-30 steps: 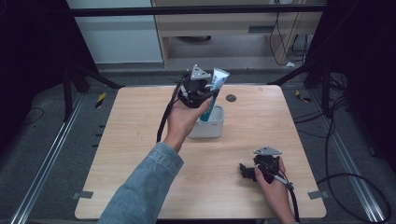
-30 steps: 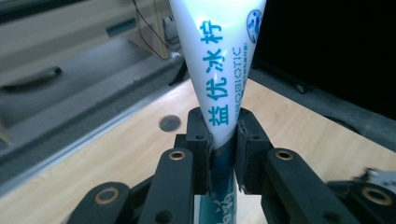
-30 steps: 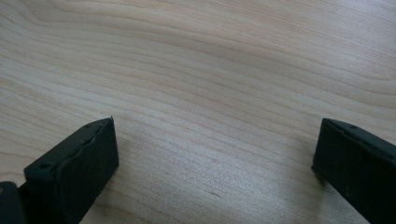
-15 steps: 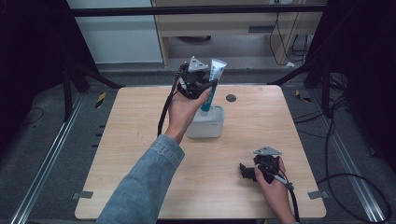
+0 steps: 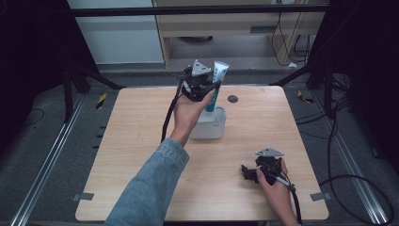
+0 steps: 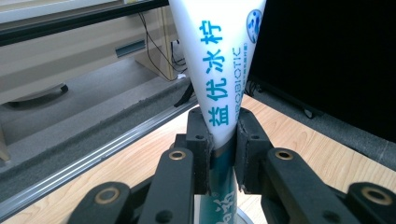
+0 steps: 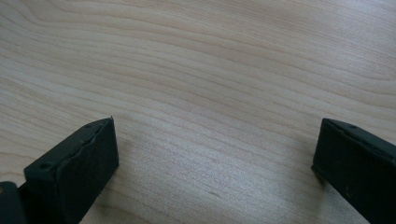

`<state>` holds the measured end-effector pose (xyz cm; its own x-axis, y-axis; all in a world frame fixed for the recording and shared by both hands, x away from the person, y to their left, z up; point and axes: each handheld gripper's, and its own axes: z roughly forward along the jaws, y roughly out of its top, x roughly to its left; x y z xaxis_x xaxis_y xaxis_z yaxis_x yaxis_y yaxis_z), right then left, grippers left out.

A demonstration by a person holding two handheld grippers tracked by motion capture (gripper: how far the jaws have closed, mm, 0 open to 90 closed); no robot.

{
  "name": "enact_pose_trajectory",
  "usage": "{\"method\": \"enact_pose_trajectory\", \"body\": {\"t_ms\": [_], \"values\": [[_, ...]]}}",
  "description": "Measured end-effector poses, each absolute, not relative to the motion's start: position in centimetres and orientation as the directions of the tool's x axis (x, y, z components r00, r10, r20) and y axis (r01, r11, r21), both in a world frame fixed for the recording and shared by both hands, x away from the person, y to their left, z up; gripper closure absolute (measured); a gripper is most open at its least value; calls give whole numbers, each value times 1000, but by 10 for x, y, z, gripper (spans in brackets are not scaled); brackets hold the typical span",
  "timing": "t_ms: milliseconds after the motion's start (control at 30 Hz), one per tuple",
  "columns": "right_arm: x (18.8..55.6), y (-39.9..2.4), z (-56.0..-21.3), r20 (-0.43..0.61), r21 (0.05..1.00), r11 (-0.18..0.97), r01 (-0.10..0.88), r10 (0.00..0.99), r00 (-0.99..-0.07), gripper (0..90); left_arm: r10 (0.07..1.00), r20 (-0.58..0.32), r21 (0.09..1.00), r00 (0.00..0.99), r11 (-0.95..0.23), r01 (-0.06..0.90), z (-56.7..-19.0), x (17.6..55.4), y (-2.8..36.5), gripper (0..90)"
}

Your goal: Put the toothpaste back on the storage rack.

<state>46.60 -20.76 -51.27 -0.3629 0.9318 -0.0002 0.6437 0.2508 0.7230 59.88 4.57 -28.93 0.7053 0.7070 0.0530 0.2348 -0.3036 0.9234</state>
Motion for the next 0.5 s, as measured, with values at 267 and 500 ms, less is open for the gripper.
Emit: {"method": "enact_pose_trajectory", "body": {"t_ms": [267,500], "values": [[466,-208,-513,1,721,250,646,932,-362,3,719,50,923,693,-299,243,-301,605,50,778],[466,-208,-513,0,722,251,645,932,-363,3,729,38,917,684,-298,266,-317,612,57,778]]}}
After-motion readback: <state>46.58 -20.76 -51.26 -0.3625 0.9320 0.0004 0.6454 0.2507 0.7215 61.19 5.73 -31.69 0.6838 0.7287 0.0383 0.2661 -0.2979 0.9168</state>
